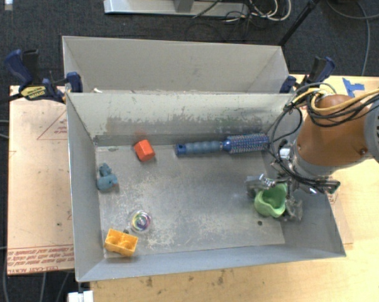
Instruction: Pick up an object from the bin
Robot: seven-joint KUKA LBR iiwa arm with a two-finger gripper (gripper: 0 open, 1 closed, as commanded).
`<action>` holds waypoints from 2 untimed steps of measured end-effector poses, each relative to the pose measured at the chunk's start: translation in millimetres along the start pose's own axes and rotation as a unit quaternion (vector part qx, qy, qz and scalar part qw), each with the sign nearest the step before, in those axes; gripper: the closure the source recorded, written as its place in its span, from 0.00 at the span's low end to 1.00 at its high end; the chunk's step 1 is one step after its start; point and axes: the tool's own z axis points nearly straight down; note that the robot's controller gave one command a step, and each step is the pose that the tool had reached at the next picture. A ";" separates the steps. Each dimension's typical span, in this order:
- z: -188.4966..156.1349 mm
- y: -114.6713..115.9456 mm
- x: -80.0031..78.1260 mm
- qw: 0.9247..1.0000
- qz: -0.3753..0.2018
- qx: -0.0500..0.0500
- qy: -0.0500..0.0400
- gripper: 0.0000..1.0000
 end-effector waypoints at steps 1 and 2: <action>-1.0 0.2 -0.1 1.000 -0.004 0.002 -0.001 1.00; -149.4 16.4 3.9 0.999 -0.042 0.015 0.005 1.00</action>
Offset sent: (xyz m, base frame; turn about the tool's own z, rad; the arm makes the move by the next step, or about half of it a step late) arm 0.0000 0.0000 0.0000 0.0000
